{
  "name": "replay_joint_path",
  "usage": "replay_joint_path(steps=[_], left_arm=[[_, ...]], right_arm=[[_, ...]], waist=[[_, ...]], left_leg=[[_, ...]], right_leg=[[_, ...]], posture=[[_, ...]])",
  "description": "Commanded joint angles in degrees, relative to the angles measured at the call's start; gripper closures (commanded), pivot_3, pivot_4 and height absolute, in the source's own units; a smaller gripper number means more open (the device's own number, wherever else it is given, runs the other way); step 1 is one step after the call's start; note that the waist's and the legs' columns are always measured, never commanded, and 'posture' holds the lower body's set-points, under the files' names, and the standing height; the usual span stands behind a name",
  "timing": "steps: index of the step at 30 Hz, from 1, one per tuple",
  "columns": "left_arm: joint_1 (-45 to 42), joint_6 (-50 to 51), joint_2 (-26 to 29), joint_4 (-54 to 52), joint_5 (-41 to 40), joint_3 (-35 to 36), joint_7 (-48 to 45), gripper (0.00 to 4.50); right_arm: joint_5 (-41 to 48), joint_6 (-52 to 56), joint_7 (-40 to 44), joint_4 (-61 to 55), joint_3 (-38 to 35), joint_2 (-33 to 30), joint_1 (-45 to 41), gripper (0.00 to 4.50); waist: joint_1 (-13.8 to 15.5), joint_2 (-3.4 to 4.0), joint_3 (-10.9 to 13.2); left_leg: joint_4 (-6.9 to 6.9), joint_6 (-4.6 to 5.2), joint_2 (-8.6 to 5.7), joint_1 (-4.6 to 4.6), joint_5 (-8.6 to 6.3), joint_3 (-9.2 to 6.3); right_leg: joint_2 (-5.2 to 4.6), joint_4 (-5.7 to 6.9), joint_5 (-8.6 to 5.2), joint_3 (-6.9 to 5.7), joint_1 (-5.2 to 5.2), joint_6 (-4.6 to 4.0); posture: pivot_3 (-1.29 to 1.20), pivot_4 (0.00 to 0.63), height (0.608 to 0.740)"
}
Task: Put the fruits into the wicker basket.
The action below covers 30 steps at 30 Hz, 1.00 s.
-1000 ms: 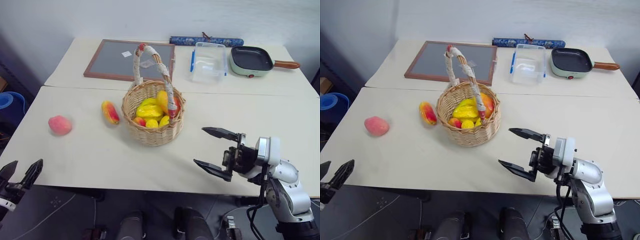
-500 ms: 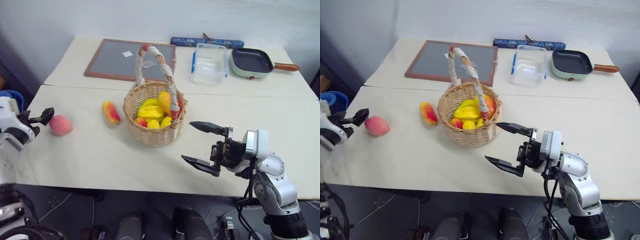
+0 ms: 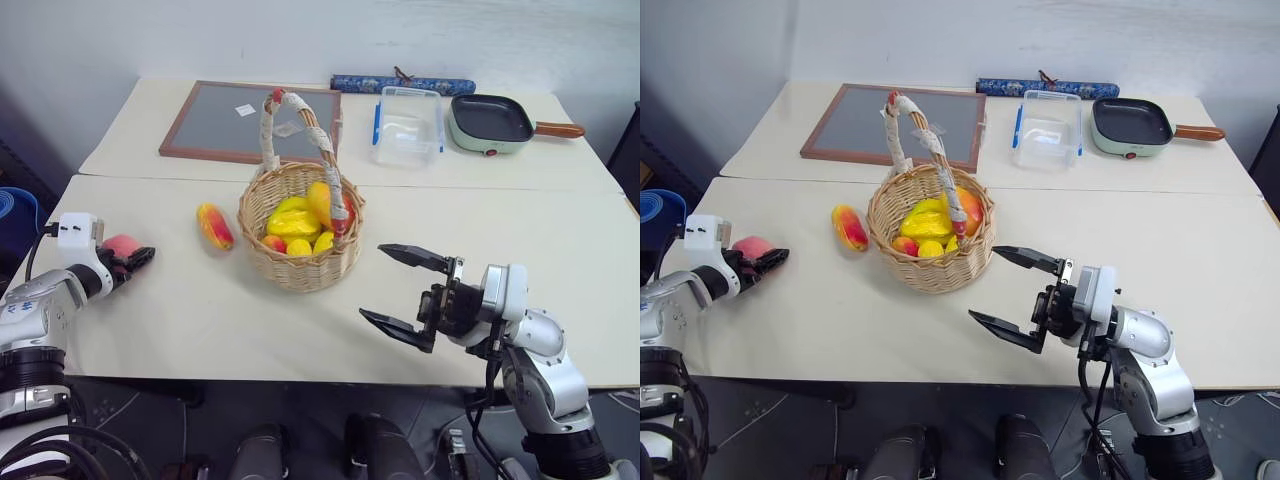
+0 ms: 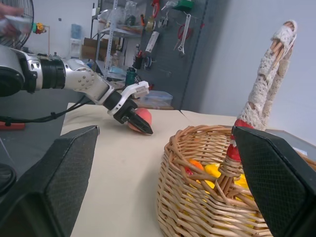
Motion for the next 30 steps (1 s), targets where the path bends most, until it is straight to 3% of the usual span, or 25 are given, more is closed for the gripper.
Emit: replay_joint_path(steps=[1,5,11,16,19,23,26,30], left_arm=[[-2.6,-3.1,-1.0,-16.2,-8.0,1.0,-10.4,1.57],[-10.7,-1.5,-3.8,-26.2,-8.9,-9.9,-18.4,1.57],[-26.8,-2.1,-11.9,-11.7,2.6,-20.9,-14.7,1.57],[-29.9,-5.6,-12.7,-5.8,5.8,-25.3,-22.1,0.01],[-29.7,-6.7,-12.0,-6.9,4.9,-22.4,-22.5,0.01],[-23.3,-5.8,-7.3,-14.3,-2.1,-13.3,-26.8,0.01],[-13.9,-4.5,-1.1,-18.3,-5.9,-3.9,-28.4,0.01],[4.7,-6.7,5.3,-15.7,-7.4,13.6,-29.3,0.01]], right_arm=[[1.1,1.6,-3.0,-3.4,-4.0,-1.9,-0.1,0.0],[0.7,3.5,-6.7,-4.0,-7.6,-3.5,0.4,0.0],[-0.2,4.8,-9.7,-7.2,-8.0,-3.8,3.0,0.0],[-1.0,4.8,-11.8,-9.0,-7.7,-3.3,4.0,0.0],[-1.2,4.1,-12.0,-8.8,-7.9,-3.2,4.2,0.0],[-1.2,2.1,-10.0,-6.7,-8.0,-3.1,4.7,0.0],[-0.7,0.3,-7.2,-3.8,-7.6,-3.0,4.2,0.0],[0.5,-2.6,-2.1,0.0,-6.6,-2.8,2.3,0.0]], waist=[[0.5,-0.01,0.0],[1.7,-0.01,0.0],[1.1,0.11,0.0],[0.1,0.09,0.0],[0.1,0.09,0.0],[-0.2,0.08,0.0],[-0.9,0.1,0.0],[-1.8,0.13,0.0]], left_leg=[[0.01,0.0,-0.03,-0.08,0.0,-0.11],[0.08,0.12,-0.34,-0.2,0.01,-0.21],[0.08,0.47,-0.52,-0.12,0.17,0.16],[0.08,0.37,-0.3,-0.08,0.15,0.46],[0.08,0.33,-0.09,-0.12,0.13,0.43],[0.12,0.36,-0.06,-0.12,0.12,0.46],[0.08,0.34,0.01,-0.03,0.1,0.5],[0.06,0.27,0.11,0.08,0.04,0.5]], right_leg=[[-0.06,0.0,0.0,-0.1,0.0,0.0],[-0.32,-0.06,0.02,-0.25,0.06,0.03],[0.07,-0.17,0.12,-0.35,0.15,0.22],[0.52,-0.01,0.12,-0.22,-0.05,0.22],[0.57,-0.02,0.12,-0.21,-0.08,0.21],[0.56,-0.04,0.12,-0.08,-0.08,0.21],[0.56,0.0,0.12,0.12,-0.08,0.21],[0.55,-0.03,0.11,0.46,-0.05,0.19]], posture=[[0.0,0.15,0.74],[0.0,0.15,0.74],[0.0,0.15,0.74],[0.0,0.15,0.74],[0.0,0.15,0.74],[0.0,0.15,0.74],[0.0,0.15,0.74],[0.0,0.15,0.74]])
